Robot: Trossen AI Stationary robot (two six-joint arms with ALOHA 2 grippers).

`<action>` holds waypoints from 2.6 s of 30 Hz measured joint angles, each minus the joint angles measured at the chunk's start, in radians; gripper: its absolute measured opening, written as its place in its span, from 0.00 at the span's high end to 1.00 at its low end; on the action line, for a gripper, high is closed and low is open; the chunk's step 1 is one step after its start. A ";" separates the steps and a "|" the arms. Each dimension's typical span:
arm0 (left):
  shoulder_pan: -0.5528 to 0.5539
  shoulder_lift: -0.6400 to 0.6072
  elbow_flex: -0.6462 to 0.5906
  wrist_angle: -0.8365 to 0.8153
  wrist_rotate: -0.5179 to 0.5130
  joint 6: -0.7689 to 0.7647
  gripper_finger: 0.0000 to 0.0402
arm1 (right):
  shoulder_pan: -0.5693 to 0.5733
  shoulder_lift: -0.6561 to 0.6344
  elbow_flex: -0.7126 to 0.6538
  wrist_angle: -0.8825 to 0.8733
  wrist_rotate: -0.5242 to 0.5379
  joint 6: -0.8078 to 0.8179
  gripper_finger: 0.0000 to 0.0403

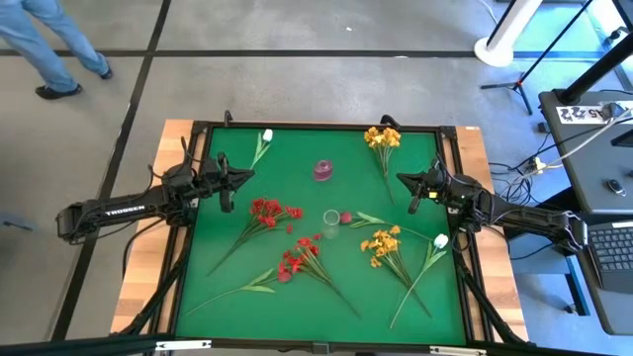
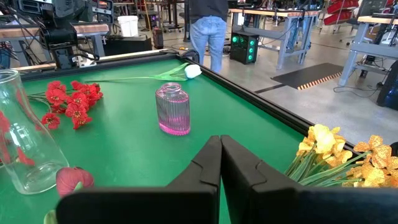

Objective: Sort flowers into vase by color

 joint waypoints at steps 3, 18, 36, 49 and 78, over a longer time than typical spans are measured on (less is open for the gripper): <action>0.000 0.000 0.000 0.000 0.000 0.000 1.00 | 0.000 0.000 0.000 0.000 0.000 0.000 0.98; 0.000 0.000 0.000 0.000 0.000 0.000 1.00 | 0.000 0.000 0.000 0.000 0.000 0.000 0.98; 0.000 0.000 0.000 0.000 0.000 0.000 1.00 | 0.000 0.000 0.000 0.000 0.000 0.000 0.98; 0.000 0.000 0.000 0.000 0.000 0.000 1.00 | 0.000 0.000 0.000 0.000 0.000 0.000 0.98; -0.022 0.376 0.479 -0.702 -0.158 -0.171 0.83 | 0.000 0.000 0.000 0.000 0.000 0.000 0.98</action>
